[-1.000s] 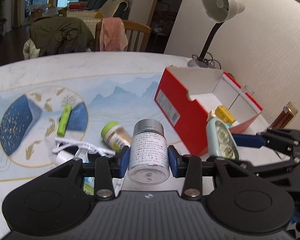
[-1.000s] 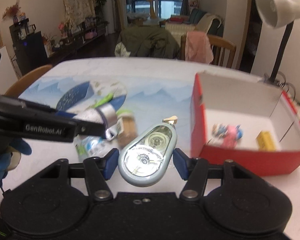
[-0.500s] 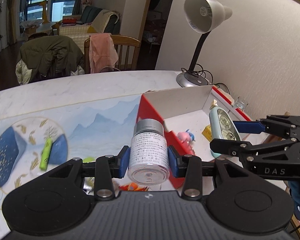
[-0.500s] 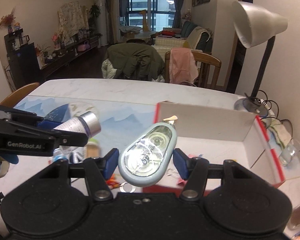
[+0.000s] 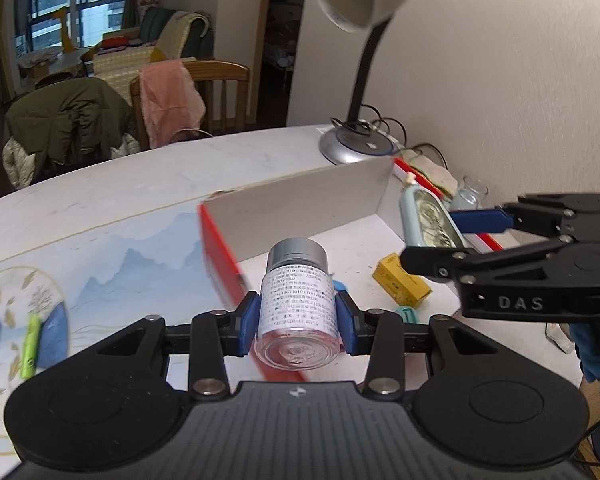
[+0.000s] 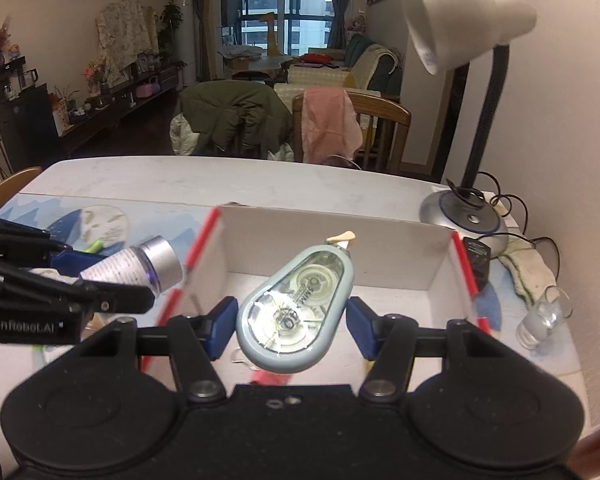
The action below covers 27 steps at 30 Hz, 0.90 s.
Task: Organize rigid objects
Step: 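Carry the clear bottle and correction tape with both grippers into the red shoebox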
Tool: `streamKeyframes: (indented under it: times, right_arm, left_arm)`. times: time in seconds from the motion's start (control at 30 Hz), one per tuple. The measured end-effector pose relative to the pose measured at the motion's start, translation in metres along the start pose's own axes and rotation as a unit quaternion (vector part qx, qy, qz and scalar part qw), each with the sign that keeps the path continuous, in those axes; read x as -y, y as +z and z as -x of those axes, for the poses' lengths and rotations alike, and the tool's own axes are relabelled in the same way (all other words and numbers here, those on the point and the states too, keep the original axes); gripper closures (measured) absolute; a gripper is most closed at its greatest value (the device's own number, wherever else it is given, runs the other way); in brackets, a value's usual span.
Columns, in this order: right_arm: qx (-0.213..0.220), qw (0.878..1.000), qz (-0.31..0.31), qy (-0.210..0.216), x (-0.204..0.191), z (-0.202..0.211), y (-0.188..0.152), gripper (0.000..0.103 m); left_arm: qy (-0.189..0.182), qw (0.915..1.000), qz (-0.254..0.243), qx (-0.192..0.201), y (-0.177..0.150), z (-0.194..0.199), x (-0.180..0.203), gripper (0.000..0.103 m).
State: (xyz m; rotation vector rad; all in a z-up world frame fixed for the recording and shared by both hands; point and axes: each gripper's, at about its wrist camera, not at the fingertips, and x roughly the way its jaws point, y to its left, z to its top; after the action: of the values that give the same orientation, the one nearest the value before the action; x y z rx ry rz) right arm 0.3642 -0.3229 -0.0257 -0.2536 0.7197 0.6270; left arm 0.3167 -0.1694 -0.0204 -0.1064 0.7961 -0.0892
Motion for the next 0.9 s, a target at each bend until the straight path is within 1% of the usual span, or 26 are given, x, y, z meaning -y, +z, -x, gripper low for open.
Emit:
streamKeyframes:
  times: [0.13, 0.27, 0.5, 0.57, 0.7, 0.9]
  right_arm:
    - [-0.011, 1.000, 0.001, -0.002, 0.020, -0.013, -0.001, 0.045]
    - [-0.028, 1.000, -0.002, -0.006, 0.041, -0.028, -0.003, 0.045]
    - [-0.067, 0.998, 0.003, -0.006, 0.069, -0.062, -0.004, 0.045]
    - [-0.085, 0.996, 0.009, 0.003, 0.074, -0.074, -0.004, 0.044]
    - [-0.117, 0.992, 0.045, 0.022, 0.071, -0.090, -0.009, 0.045]
    - [-0.158, 0.983, 0.081, 0.042, 0.061, -0.108, -0.015, 0.045]
  left_arm:
    - [0.000, 0.9997, -0.018, -0.015, 0.007, -0.022, 0.019, 0.063]
    - [0.003, 0.9991, -0.023, -0.035, 0.015, -0.046, 0.030, 0.063]
    - [0.023, 0.9970, -0.029, -0.069, 0.035, -0.089, 0.035, 0.063]
    - [0.028, 0.9956, -0.033, -0.084, 0.040, -0.102, 0.036, 0.063]
    - [0.038, 0.9924, -0.044, -0.109, 0.043, -0.125, 0.035, 0.063]
    - [0.044, 0.9874, -0.046, -0.145, 0.048, -0.151, 0.030, 0.063]
